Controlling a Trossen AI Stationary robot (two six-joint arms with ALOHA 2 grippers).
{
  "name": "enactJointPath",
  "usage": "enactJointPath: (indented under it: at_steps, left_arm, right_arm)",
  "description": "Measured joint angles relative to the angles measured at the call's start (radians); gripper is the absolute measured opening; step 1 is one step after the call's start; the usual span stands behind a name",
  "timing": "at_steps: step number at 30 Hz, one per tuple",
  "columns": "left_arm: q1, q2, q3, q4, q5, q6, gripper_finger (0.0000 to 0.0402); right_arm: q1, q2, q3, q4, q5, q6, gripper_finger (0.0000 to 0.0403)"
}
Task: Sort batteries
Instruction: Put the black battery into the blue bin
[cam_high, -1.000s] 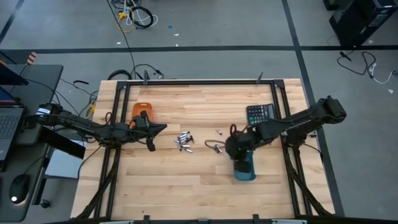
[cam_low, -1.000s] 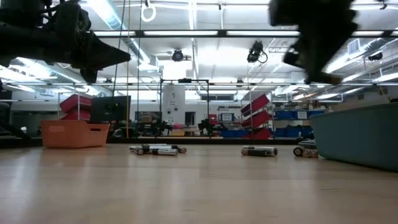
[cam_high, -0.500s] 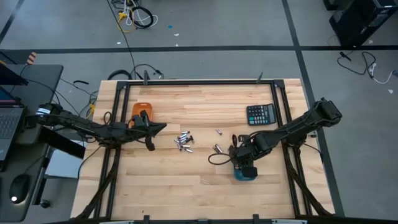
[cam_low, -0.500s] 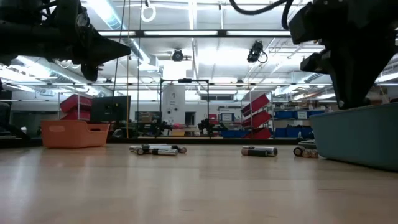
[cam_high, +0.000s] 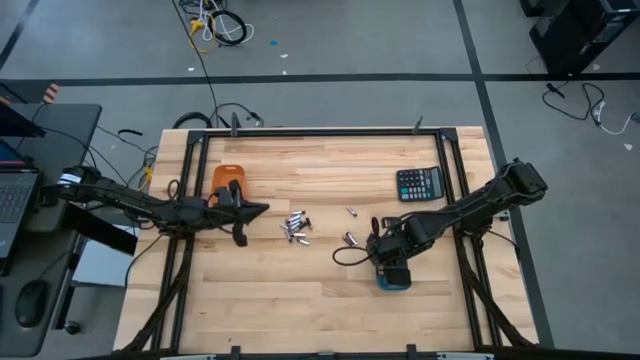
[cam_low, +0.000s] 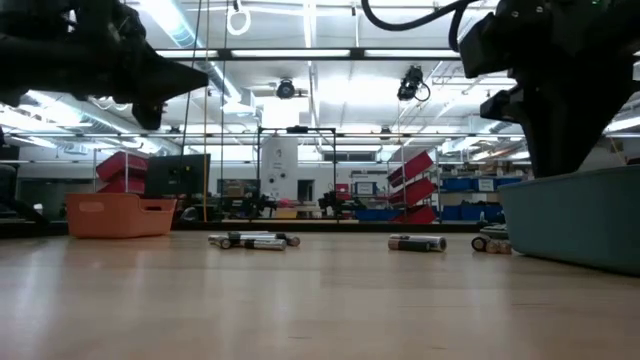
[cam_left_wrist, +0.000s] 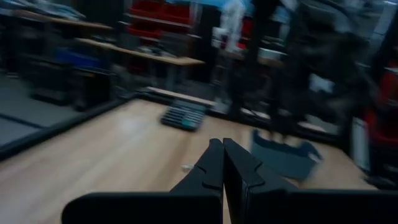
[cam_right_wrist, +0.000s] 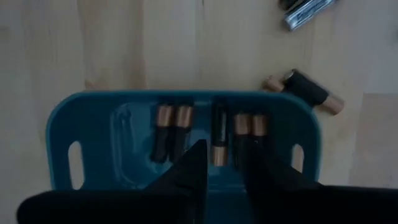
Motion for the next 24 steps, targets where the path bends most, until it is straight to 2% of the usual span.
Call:
enactJointPath:
  at_steps: [5, 13, 19, 24]
  left_arm:
    - [0.0, 0.018, 0.0, 0.001, 0.097, -0.004, 0.0]
    - [0.0, 0.038, 0.0, 0.005, 0.094, -0.003, 0.0]
    - [0.0, 0.038, 0.0, 0.003, 0.033, -0.003, 0.0]
    - [0.0, 0.038, 0.0, 0.005, 0.018, -0.003, 0.0]
  right_arm:
    - [-0.009, -0.02, 0.005, 0.009, 0.079, -0.033, 0.0074]
    - [-0.038, -0.074, 0.064, 0.077, 0.163, -0.129, 0.0052]
    - [-0.091, -0.074, 0.069, 0.35, 0.26, -0.293, 0.0039]
    - [-0.185, -0.034, 0.07, 0.6, 0.163, -0.403, 0.0031]
